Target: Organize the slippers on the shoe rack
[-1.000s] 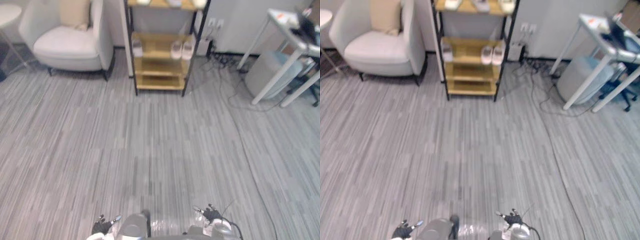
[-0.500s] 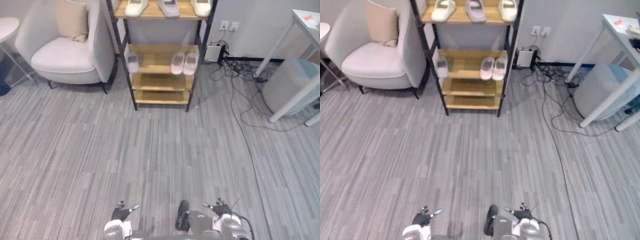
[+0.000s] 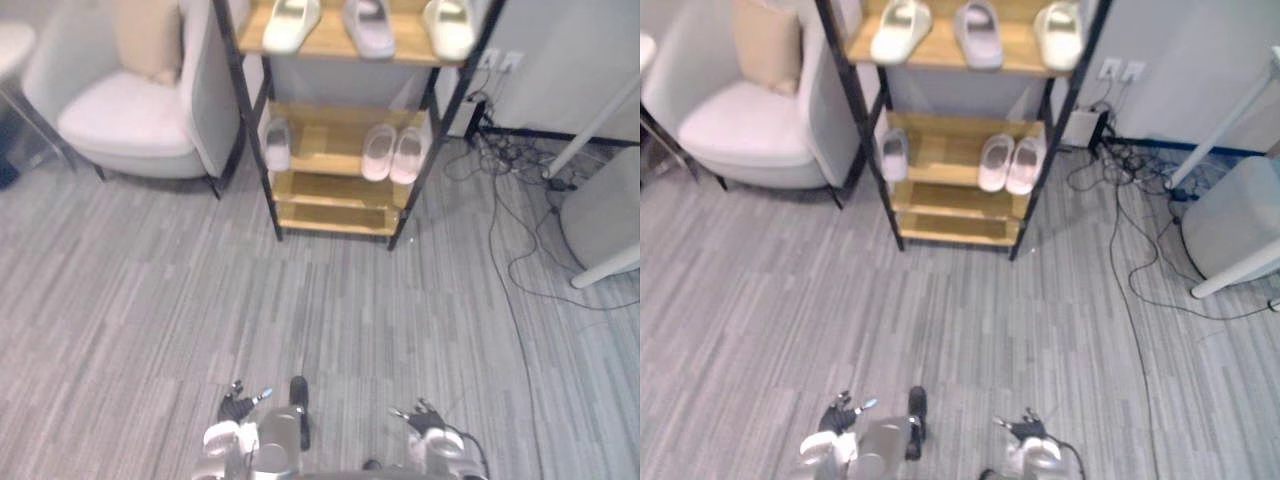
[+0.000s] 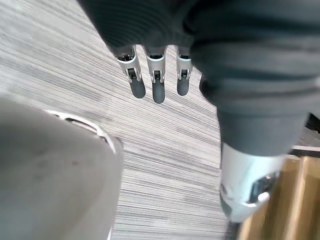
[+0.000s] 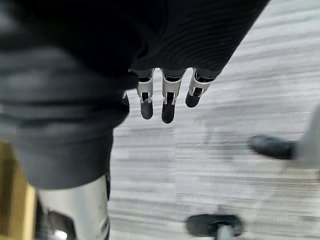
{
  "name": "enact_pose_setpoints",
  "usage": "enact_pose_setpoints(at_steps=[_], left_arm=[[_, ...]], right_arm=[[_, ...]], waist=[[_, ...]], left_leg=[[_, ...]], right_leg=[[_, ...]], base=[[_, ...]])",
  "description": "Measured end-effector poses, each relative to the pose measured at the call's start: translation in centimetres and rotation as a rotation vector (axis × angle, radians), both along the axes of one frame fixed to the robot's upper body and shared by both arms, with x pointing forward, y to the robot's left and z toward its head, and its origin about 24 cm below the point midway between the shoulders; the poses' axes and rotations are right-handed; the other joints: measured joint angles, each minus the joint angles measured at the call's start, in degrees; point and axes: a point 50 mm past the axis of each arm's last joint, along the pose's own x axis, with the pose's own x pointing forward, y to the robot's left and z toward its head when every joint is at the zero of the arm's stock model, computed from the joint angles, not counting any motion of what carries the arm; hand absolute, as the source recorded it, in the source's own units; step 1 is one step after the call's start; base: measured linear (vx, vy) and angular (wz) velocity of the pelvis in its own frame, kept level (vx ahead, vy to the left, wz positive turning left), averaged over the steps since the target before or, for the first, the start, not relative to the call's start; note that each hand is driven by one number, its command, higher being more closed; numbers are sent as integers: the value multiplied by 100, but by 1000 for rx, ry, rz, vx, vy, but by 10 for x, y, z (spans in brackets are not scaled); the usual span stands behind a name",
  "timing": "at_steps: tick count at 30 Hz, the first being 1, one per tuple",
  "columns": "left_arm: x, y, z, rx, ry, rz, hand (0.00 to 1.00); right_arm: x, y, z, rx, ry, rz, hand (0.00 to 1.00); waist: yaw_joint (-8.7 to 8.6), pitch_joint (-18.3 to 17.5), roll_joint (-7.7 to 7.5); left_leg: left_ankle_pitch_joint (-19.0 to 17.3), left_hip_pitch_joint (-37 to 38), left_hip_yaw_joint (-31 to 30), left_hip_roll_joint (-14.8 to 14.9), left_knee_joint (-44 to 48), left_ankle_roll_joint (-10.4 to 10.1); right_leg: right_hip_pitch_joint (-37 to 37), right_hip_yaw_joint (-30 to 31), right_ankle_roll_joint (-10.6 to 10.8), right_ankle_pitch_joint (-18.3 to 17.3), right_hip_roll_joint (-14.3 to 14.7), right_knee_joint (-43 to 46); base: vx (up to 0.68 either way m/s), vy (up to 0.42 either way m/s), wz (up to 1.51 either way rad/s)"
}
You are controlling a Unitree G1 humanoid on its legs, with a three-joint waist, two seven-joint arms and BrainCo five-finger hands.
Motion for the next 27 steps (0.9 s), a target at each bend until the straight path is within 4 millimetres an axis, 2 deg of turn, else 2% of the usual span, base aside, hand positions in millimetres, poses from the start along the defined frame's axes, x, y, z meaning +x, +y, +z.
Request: enact_pose_setpoints(at_steps=[1,2,3,4,5,7,8,9,10,11,12,13,14,15,16,17,18,19,20,21,22,23,24,25,26,27], left_arm=[[-6,-2,-3,1,27,-23,0],[-6,-1,-4,10,34,-37,0],[-7,6,-3,32,44,-52,0],[-11,8,-5,40,67,-56,0],[-13,8,-6,40,74,-56,0],[-18,6,-8,38,90,-65,0],[-17,4,-8,32,88,-66,0],[-17,3,-8,29,88,-68,0],[-17,0,-9,24,90,-73,0],[-19,0,-9,26,94,-77,0],[-20,1,-10,27,97,-72,0],[-24,3,-11,31,108,-67,0],[-25,2,-12,34,123,-69,0],[-26,1,-13,28,123,-69,0],[-27,-5,-14,13,126,-79,0],[-26,-14,-15,-11,124,-84,0],[-26,-16,-16,-16,127,-87,0],[-25,-18,-15,-22,124,-98,0],[-24,-18,-15,-23,123,-98,0],[-24,-18,-15,-22,122,-97,0],[-23,-16,-14,-20,114,-88,0],[-22,-15,-14,-20,107,-84,0],[-20,-15,-12,-18,96,-83,0],[-18,-15,-11,-16,88,-84,0],[-16,-14,-10,-14,79,-84,0],[-15,-14,-10,-15,76,-83,0]], right_arm=[[-4,-2,-1,-6,7,5,0],[-5,-1,-2,-3,9,5,0],[-9,2,-4,8,24,6,0],[-16,-1,-6,7,40,0,0],[-16,-2,-5,1,36,-2,0],[-17,-6,-5,-9,37,-2,0],[-12,-7,-3,-10,21,0,0],[-10,-7,-2,-11,15,1,0],[-7,-7,-1,-13,3,2,0],[-5,-7,0,-14,-4,2,0],[-5,-7,0,-14,-3,2,0],[-8,-6,-1,-10,3,2,0],[-9,-10,-2,-18,9,4,0],[-6,-12,-1,-24,3,7,0],[-8,-15,-1,-31,3,2,0],[-10,-22,-1,-44,12,-11,0],[-10,-24,-1,-45,11,-16,0],[-11,-26,-1,-51,15,-19,0],[-15,-26,-3,-51,27,-21,0],[-16,-25,-3,-48,30,-21,0],[-19,-25,-4,-50,38,-25,0],[-19,-25,-5,-52,41,-27,0],[-19,-25,-5,-51,42,-29,0],[-19,-24,-5,-50,42,-29,0],[-20,-24,-5,-51,43,-30,0],[-20,-24,-5,-52,43,-30,0]], waist=[[-23,-78,38],[-33,-66,-16],[-56,-48,-154],[-86,-69,-210],[-98,-71,-191],[-163,-71,-113],[-209,-57,-58],[-230,-52,-37],[-261,-29,3],[-296,-23,16],[-302,-26,8],[-302,-50,-76],[-300,-105,-20],[-306,-122,86],[-407,-184,173],[-411,-250,360],[-411,-244,392],[-427,-222,408],[-390,-214,410],[-368,-207,411],[-326,-194,433],[-315,-189,434],[-301,-177,416],[-279,-170,409],[-224,-152,430],[-218,-143,436]], left_leg=[[-407,410,-39,-10,-231,-46],[-552,619,-61,-86,-352,-78],[-630,860,-99,-268,-502,-46],[-689,1301,-201,-381,-750,-34],[-691,1480,-223,-385,-874,-38],[-686,2015,-370,-298,-1221,-44],[-686,2181,-498,-187,-1330,-45],[-685,2230,-553,-140,-1369,-47],[-704,2323,-573,-54,-1406,-93],[-810,2512,-570,22,-1454,-345],[-876,2591,-565,28,-1454,-455],[-996,2748,-572,-26,-1456,-627],[-1139,3009,-680,-25,-1426,-753],[-1138,2998,-676,71,-1400,-763],[-1097,2959,-740,119,-1329,-787],[-1096,2935,-756,296,-1234,-788],[-1095,2882,-837,345,-1106,-790],[-1096,2676,-988,469,-539,-790],[-1027,2267,-1008,655,591,-906],[-1007,2106,-1007,730,967,-957],[-1044,1710,-964,900,1860,-976],[-1209,1487,-923,955,2118,-882],[-1409,1243,-817,932,2151,-755],[-1529,1037,-761,848,1928,-713],[-1530,772,-885,661,1194,-683],[-1512,733,-949,613,1000,-689]], right_leg=[[-471,24,187,76,-186,1410],[-775,8,240,124,-356,2140],[-1145,-47,127,28,-651,3092],[-1428,-327,-177,-196,-827,3685],[-1497,-457,-252,-288,-845,3708],[-1743,-970,-433,-616,-716,3276],[-2047,-1096,-522,-672,-485,2612],[-2166,-1090,-532,-663,-367,2274],[-2325,-1049,-604,-531,-166,1574],[-2392,-1007,-699,16,90,539],[-2396,-1002,-753,313,164,171],[-2375,-944,-982,1004,245,-346],[-2371,-937,-1386,1446,283,-182],[-2381,-931,-1415,1433,326,-100],[-2283,-924,-1365,1156,379,-164],[-2229,-1019,-1386,1004,531,-224],[-2191,-1067,-1373,957,580,-240],[-1974,-1138,-1354,882,692,-434],[-1631,-1172,-1306,841,854,-759],[-1533,-1176,-1331,824,883,-863],[-1283,-1174,-1381,765,1010,-1048],[-1148,-1157,-1367,746,1048,-1130],[-1040,-1094,-1347,718,1053,-1187],[-959,-1017,-1324,713,1039,-1245],[-893,-832,-1240,687,1008,-1249],[-877,-794,-1220,680,991,-1246]], base=[[512,216,-5],[453,170,9],[544,110,32],[427,53,37],[508,36,38],[416,-14,41],[405,-65,48],[475,-100,53],[402,-105,46],[415,-114,42],[455,-158,33],[479,-205,14],[460,-182,6],[384,-150,21],[343,-123,24],[332,-137,35],[318,-156,28],[258,-143,39],[237,-146,34],[191,-112,21],[179,-79,8],[177,-53,-2],[185,0,-19],[213,92,-51],[205,124,-52],[188,182,-76]])
